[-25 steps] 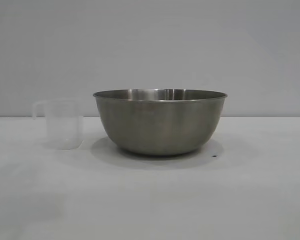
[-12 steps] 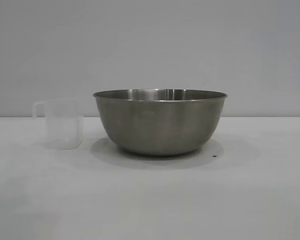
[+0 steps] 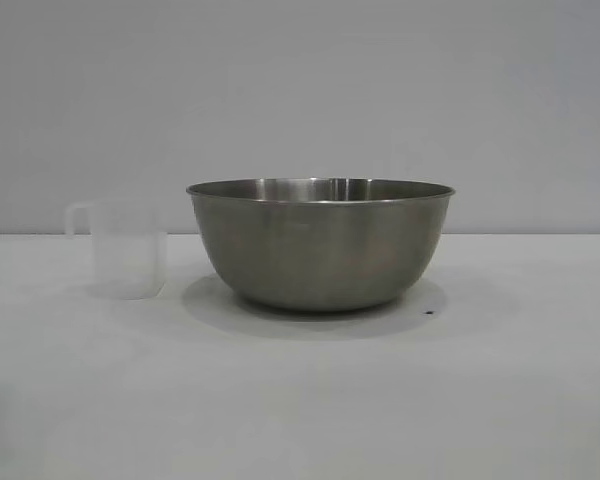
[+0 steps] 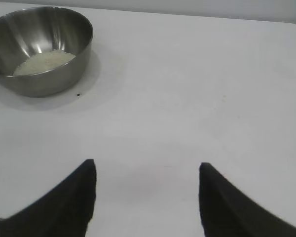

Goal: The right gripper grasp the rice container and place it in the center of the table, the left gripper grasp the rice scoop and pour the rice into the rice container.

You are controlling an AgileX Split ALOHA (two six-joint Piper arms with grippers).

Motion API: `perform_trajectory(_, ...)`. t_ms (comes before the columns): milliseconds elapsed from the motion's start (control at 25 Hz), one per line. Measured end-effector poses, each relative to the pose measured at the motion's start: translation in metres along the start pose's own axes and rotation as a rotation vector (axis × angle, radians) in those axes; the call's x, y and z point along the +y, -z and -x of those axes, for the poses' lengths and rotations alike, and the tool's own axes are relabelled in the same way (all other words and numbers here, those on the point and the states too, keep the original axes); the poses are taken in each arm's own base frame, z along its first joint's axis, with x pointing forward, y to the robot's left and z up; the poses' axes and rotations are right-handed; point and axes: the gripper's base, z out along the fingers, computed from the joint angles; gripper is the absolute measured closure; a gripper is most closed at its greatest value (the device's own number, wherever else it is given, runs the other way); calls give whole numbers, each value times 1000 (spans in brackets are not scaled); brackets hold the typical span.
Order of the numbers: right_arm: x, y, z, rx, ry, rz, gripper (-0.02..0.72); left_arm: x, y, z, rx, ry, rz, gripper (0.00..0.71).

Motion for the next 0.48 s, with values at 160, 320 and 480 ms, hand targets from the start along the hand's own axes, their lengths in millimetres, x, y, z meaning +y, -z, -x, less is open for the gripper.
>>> perform_trajectory(160, 0, 0, 0, 0, 0, 0, 260, 3, 15, 8, 19, 2, 24, 460)
perform_trajectory(320, 0, 0, 0, 0, 0, 0, 260, 6, 28, 14, 75, 11, 46, 460)
perform_trajectory(480, 0, 0, 0, 0, 0, 0, 260, 9, 43, 18, 140, 20, 67, 460)
